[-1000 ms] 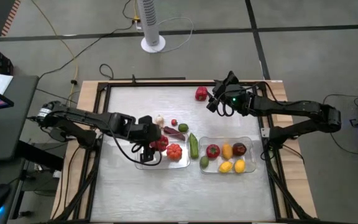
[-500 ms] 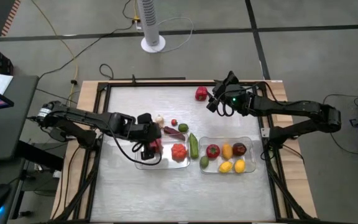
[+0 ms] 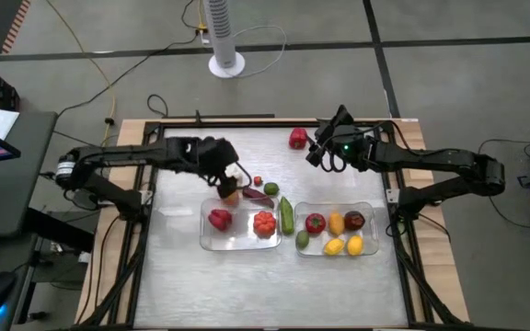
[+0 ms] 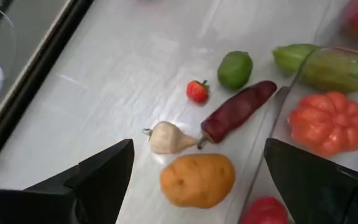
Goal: Sort produce into baskets
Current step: Put the garlic into the left transparent bin
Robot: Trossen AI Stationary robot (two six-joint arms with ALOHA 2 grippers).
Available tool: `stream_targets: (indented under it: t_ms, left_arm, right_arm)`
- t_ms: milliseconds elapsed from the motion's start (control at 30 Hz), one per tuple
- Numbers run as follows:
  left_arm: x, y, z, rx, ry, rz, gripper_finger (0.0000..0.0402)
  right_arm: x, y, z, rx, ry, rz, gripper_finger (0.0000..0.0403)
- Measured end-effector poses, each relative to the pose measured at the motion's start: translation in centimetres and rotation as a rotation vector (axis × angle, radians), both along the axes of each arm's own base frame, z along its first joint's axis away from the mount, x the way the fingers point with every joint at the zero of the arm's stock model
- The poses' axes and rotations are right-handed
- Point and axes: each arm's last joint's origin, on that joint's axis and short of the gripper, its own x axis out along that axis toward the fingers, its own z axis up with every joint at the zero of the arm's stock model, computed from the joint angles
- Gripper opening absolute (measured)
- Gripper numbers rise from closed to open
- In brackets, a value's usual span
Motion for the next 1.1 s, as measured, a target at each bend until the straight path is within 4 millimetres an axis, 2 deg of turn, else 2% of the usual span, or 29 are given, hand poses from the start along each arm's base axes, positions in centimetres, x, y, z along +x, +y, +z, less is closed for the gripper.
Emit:
stream_targets:
  t_ms: [100,333,500,700,800,900,1000,1100]
  left_arm:
    - [-0.1,1.5,-1.4,-0.013,-0.006,0.027,0.0339]
    - [-1.5,4.7,-6.4,-0.109,-0.024,0.157,0.0326]
    - [-2.7,6.6,-7.9,-0.187,-0.047,0.260,0.0313]
    - [-2.7,7.0,-7.9,-0.193,-0.067,0.276,0.0293]
    - [-1.8,7.1,-8.5,-0.204,-0.096,0.266,0.0291]
    - [-0.2,7.2,-10.1,-0.253,-0.085,0.236,0.0290]
    - [1.2,7.4,-11.3,-0.301,-0.014,0.191,0.0290]
    - [2.2,7.9,-11.6,-0.298,0.028,0.185,0.0290]
  right_arm:
    - [0.0,0.0,0.0,0.004,-0.002,-0.002,0.0312]
    - [0.0,0.0,0.0,0.002,0.001,-0.001,0.0312]
    - [0.0,0.0,0.0,0.001,0.000,-0.001,0.0312]
    - [0.0,0.0,0.0,-0.002,-0.004,0.000,0.0312]
    - [0.0,0.0,0.1,-0.006,-0.009,0.001,0.0312]
    - [0.0,0.0,0.1,-0.009,-0.007,0.003,0.0312]
    - [0.0,0.0,0.1,-0.009,-0.005,0.003,0.0312]
    - [0.0,0.0,0.0,-0.008,0.007,0.004,0.0312]
